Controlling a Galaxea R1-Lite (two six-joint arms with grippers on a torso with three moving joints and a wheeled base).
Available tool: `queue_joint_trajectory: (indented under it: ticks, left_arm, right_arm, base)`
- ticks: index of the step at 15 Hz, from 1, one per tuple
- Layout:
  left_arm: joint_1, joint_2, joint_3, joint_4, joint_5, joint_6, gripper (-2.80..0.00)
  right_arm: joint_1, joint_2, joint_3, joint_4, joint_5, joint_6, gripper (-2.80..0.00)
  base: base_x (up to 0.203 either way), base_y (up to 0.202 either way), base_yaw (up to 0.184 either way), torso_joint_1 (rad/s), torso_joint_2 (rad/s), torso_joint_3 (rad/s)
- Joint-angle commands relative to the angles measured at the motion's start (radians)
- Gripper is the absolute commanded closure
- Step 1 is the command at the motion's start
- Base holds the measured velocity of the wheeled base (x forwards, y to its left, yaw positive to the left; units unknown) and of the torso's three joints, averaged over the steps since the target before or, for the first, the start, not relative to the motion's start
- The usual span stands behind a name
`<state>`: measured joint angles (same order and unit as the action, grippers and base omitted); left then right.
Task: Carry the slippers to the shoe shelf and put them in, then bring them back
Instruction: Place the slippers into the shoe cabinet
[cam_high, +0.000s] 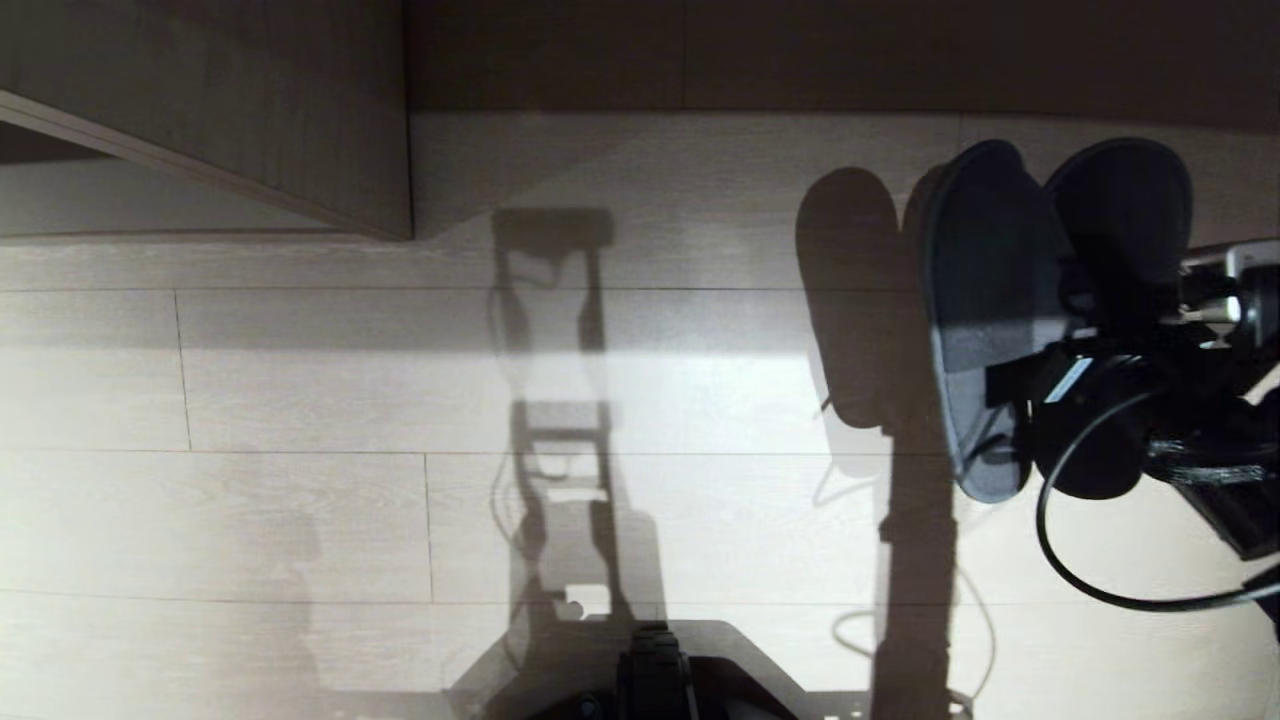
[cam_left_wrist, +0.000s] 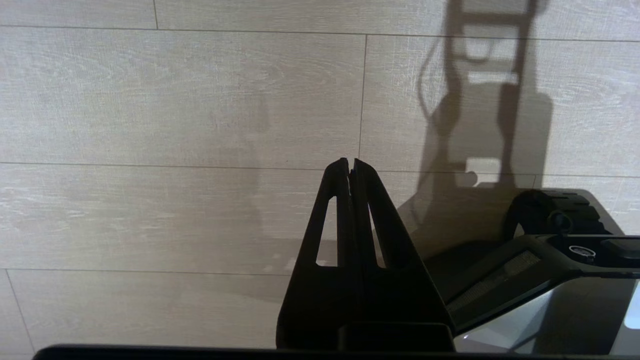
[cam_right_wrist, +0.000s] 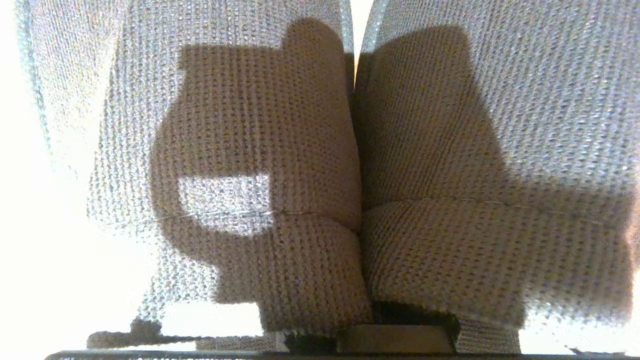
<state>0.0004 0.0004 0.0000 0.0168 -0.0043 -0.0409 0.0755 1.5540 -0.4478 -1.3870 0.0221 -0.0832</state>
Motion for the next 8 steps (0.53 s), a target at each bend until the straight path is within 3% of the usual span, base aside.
queue_joint_trajectory:
  ticks: [1, 5, 8]
  left_arm:
    - [0.001, -0.001, 0.0, 0.0, 0.0, -0.001, 0.0]
    - [0.0, -0.002, 0.0, 0.0, 0.0, -0.001, 0.0]
    - [0.001, -0.002, 0.0, 0.0, 0.0, -0.001, 0.0]
  right_arm:
    - [0.002, -0.211, 0.069, 0.027, 0.002, -0.005, 0.0]
    - [0.004, -0.532, 0.165, 0.227, 0.006, -0.017, 0.0]
    - [0.004, -0.845, 0.203, 0.5, 0.009, -0.024, 0.0]
  base:
    - [0.0, 0.0, 0.0, 0.0, 0.0, 0.0]
    - [0.0, 0.0, 0.0, 0.0, 0.0, 0.0]
    - [0.0, 0.0, 0.0, 0.0, 0.0, 0.0]
